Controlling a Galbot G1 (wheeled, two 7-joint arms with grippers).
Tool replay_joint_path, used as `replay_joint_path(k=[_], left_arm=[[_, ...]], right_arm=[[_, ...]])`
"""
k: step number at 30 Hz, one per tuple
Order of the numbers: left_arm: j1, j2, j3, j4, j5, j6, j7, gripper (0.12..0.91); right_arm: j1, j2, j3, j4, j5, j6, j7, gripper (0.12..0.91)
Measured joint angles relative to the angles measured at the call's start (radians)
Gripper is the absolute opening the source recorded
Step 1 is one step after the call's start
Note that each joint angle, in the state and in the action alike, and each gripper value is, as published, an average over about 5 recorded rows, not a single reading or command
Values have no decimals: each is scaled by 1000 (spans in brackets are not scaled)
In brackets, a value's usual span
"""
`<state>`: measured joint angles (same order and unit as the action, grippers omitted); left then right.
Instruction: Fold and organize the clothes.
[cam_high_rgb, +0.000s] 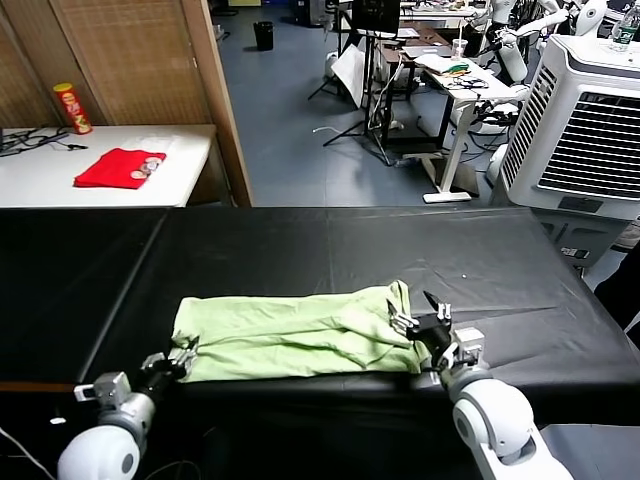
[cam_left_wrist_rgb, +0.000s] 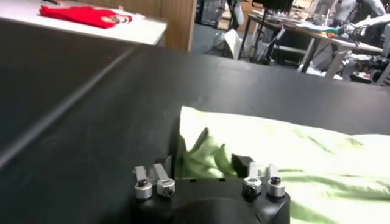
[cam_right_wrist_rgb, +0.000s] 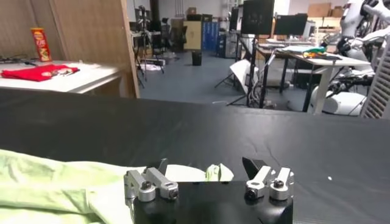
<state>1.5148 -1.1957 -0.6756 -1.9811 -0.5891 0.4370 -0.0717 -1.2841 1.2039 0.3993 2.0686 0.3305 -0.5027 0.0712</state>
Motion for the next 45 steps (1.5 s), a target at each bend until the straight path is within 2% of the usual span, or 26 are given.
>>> replay_joint_path(k=[4, 7, 12, 20, 24, 27, 32, 37, 45], left_arm=[[-8, -7, 2, 10, 2, -1, 0, 233], [-14, -3, 1, 15, 6, 0, -2, 166], [-16, 20, -13, 13, 83, -8, -6, 155], [12, 119, -85, 18, 250, -62, -6, 155], [21, 167, -115, 6, 275, -65, -13, 155], [20, 166, -106, -26, 280, -50, -22, 155], [10, 120, -31, -104, 239, -9, -47, 155], [-22, 66, 90, -176, 161, 36, -91, 155], [-107, -16, 288, -191, 42, 75, -132, 155]], right_arm=[[-3, 1, 0, 4, -5, 1, -2, 798], [-5, 3, 0, 6, -13, 2, -5, 798], [-13, 8, 5, 17, -23, 5, -7, 798], [-36, 18, 25, 39, -24, 12, -7, 798], [-47, 29, 25, 43, -33, 19, -7, 798], [-55, 37, 25, 43, -51, 21, -7, 798], [-76, 49, 40, 42, -78, 24, -8, 798], [-94, 64, 61, 38, -99, 25, -8, 798], [-105, 80, 88, 29, -120, 23, -9, 798]])
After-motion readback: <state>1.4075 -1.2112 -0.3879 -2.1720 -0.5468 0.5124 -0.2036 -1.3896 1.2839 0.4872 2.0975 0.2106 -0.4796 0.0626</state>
